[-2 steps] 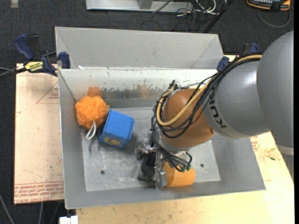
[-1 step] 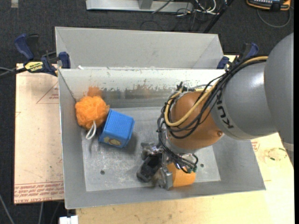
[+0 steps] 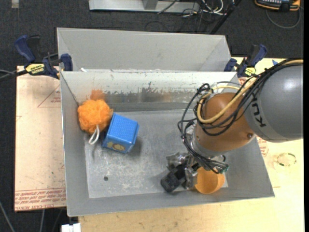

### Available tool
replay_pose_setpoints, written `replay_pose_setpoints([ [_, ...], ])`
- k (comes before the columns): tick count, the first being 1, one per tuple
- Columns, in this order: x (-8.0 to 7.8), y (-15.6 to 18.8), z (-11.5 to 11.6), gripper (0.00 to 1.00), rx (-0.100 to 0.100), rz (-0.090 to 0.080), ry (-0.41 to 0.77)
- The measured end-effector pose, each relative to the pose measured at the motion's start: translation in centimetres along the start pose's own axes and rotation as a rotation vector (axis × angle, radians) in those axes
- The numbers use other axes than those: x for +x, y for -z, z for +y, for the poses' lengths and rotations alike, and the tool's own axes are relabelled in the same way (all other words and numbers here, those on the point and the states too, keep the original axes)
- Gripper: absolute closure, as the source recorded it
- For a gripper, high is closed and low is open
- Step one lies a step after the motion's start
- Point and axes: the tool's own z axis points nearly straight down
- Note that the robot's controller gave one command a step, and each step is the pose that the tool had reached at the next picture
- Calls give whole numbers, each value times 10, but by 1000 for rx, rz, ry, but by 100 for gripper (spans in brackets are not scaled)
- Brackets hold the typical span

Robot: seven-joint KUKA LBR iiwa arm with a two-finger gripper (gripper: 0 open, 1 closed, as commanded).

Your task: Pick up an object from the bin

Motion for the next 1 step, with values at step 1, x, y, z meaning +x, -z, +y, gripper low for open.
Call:
replay_pose_setpoints([
  [1, 0, 0, 0, 100, 0, 0, 0],
])
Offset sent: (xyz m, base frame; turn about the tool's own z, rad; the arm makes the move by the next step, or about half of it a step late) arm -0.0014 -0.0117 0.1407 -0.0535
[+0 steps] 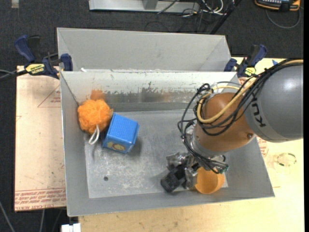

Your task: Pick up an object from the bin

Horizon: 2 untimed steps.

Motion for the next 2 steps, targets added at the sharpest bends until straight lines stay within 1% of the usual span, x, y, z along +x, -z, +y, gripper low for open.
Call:
replay_pose_setpoints([
  [1, 6, 139, -8, 100, -2, 0, 50],
  [2, 6, 139, -8, 100, -3, 1, 50],
])
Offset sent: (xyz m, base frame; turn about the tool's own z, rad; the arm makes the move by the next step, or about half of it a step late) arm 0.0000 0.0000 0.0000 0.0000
